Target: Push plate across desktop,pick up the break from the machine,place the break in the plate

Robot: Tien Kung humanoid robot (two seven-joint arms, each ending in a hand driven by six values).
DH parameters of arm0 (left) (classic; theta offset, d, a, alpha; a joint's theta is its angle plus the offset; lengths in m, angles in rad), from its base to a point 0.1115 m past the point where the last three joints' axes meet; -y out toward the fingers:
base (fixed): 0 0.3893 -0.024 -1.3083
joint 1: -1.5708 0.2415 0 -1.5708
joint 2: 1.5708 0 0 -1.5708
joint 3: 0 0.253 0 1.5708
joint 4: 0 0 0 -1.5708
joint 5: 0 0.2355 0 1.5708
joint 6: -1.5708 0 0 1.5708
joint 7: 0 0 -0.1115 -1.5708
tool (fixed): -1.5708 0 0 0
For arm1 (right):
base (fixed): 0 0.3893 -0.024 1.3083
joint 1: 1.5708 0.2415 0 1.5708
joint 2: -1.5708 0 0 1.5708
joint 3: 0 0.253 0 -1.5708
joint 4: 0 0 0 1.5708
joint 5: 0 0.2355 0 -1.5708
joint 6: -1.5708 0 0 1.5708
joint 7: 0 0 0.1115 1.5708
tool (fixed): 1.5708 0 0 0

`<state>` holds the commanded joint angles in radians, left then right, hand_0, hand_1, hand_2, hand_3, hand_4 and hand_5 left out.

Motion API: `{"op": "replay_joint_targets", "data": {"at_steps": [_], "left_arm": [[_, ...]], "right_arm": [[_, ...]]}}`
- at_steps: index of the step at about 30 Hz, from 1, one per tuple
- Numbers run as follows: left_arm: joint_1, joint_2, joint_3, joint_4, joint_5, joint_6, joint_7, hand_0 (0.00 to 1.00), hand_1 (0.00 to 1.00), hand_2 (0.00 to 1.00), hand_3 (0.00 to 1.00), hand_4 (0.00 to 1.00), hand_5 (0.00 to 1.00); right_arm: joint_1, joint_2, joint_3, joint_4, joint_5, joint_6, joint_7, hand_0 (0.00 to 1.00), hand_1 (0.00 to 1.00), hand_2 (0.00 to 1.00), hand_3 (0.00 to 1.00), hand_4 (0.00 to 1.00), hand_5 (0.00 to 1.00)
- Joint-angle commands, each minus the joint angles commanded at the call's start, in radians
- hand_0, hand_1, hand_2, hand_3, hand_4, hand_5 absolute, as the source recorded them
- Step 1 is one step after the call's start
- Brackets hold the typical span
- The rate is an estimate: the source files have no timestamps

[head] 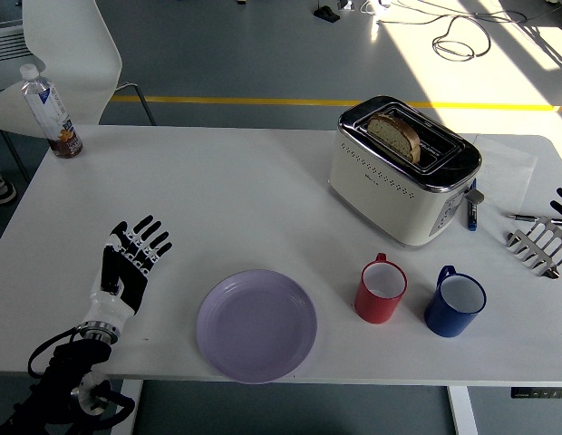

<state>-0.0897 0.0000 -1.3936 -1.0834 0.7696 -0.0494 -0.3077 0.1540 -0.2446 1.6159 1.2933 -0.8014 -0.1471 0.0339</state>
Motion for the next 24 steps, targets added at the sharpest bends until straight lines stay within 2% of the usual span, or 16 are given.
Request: {"op": "replay_joint_targets", "data": {"at_steps": [3, 5, 6, 9, 11, 12, 14, 17, 19, 24], "left_arm": [[0.019, 0.000, -0.062, -0.042, -0.002, 0.004, 0.011, 0.792, 0.787, 0.833, 0.787, 0.566, 0.998], [0.031, 0.000, -0.103, -0.064, -0.012, 0.004, 0.022, 0.792, 0.787, 0.833, 0.787, 0.566, 0.998], [0.036, 0.000, -0.122, -0.072, -0.014, 0.004, 0.026, 0.790, 0.787, 0.832, 0.786, 0.563, 0.998], [0.046, 0.000, -0.158, -0.085, -0.020, 0.003, 0.033, 0.790, 0.787, 0.832, 0.786, 0.563, 0.998], [0.053, 0.000, -0.195, -0.093, -0.025, 0.004, 0.038, 0.790, 0.787, 0.832, 0.786, 0.563, 0.998], [0.056, 0.000, -0.206, -0.096, -0.025, 0.005, 0.041, 0.795, 0.787, 0.832, 0.784, 0.561, 0.998], [0.058, 0.000, -0.214, -0.099, -0.025, 0.005, 0.043, 0.795, 0.787, 0.832, 0.784, 0.561, 0.998], [0.063, 0.000, -0.234, -0.103, -0.023, 0.007, 0.046, 0.795, 0.787, 0.832, 0.784, 0.561, 0.998], [0.064, 0.000, -0.245, -0.107, -0.020, 0.007, 0.048, 0.795, 0.786, 0.832, 0.784, 0.555, 0.998], [0.067, 0.000, -0.256, -0.107, -0.018, 0.010, 0.052, 0.796, 0.786, 0.831, 0.782, 0.548, 0.998]], "right_arm": [[0.053, -0.055, -0.055, 0.039, -0.104, -0.049, -0.011, 0.764, 0.745, 0.756, 0.740, 0.538, 0.466], [0.103, -0.096, -0.105, 0.042, -0.185, -0.076, -0.027, 0.764, 0.745, 0.756, 0.740, 0.538, 0.466], [0.130, -0.113, -0.130, 0.037, -0.228, -0.088, -0.037, 0.809, 0.784, 0.825, 0.796, 0.682, 0.372], [0.195, -0.148, -0.192, 0.013, -0.349, -0.110, -0.065, 0.809, 0.784, 0.825, 0.796, 0.682, 0.372], [0.267, -0.178, -0.266, -0.026, -0.433, -0.122, -0.105, 0.809, 0.784, 0.825, 0.796, 0.682, 0.372], [0.298, -0.185, -0.299, -0.044, -0.479, -0.119, -0.121, 0.850, 0.836, 0.898, 0.879, 0.739, 0.310], [0.335, -0.189, -0.341, -0.059, -0.550, -0.117, -0.133, 0.850, 0.836, 0.898, 0.879, 0.739, 0.310], [0.429, -0.185, -0.437, -0.127, -0.659, -0.091, -0.178, 0.850, 0.836, 0.898, 0.879, 0.739, 0.310], [0.495, -0.175, -0.494, -0.164, -0.710, -0.070, -0.203, 0.866, 0.848, 0.909, 0.898, 0.775, 0.281], [0.617, -0.141, -0.582, -0.212, -0.738, -0.029, -0.236, 0.875, 0.857, 0.908, 0.905, 0.788, 0.278]]}}
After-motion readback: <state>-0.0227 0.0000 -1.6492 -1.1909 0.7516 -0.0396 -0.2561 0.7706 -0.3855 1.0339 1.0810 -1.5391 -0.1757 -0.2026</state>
